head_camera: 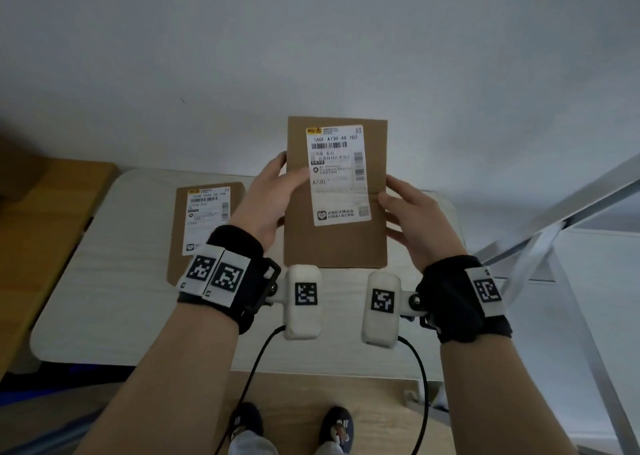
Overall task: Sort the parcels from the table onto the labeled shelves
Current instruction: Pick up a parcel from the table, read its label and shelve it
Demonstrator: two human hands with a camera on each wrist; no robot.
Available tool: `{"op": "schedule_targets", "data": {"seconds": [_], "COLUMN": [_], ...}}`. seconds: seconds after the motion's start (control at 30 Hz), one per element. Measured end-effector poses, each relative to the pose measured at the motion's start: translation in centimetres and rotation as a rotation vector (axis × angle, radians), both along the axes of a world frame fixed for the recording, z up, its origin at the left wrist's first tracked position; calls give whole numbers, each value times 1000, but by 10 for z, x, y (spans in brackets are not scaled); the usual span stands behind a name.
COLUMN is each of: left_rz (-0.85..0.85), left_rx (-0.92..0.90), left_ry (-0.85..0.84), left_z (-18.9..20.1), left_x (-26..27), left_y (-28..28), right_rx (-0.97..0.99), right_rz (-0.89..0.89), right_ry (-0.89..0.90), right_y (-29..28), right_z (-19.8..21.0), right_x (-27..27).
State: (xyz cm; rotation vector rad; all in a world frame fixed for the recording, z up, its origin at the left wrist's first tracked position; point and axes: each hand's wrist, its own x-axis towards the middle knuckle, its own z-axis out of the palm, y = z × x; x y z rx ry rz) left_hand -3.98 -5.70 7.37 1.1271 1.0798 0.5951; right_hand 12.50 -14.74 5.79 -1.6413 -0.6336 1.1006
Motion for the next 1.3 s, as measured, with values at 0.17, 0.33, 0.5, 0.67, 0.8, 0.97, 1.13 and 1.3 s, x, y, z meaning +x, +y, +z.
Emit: {"op": "schedule_targets", "data": {"seconds": [0.17, 0.33, 0.5, 0.67, 0.8, 0.97, 1.13, 1.3], "left_rz": [17, 28, 22, 35, 33, 39, 64, 70], "left_rx": [162, 276, 333, 359, 336, 326, 308, 322], "left_ry": [-97, -204, -278, -323, -337, -356, -381, -388], "left_z": [53, 92, 107, 115, 118, 122, 122, 122], "left_x": [-22, -41, -52, -60, -65, -70, -74, -76], "left_y": [-8, -17, -20, -22, -21, -20, -18, -18], "right_rx": [175, 312, 402, 450, 460, 474, 483, 477], "right_rz": [-25, -31, -20, -31, -49, -49, -63, -93], "right_ry": [-50, -91, -102, -102, -102, -106, -108, -115], "right_y": [-9, -17, -21, -19, -16, -13, -13, -13], "right_z": [53, 94, 111, 117, 120, 123, 123, 123], "right_x": [-18, -33, -45, -55, -59, -65, -69, -73]}}
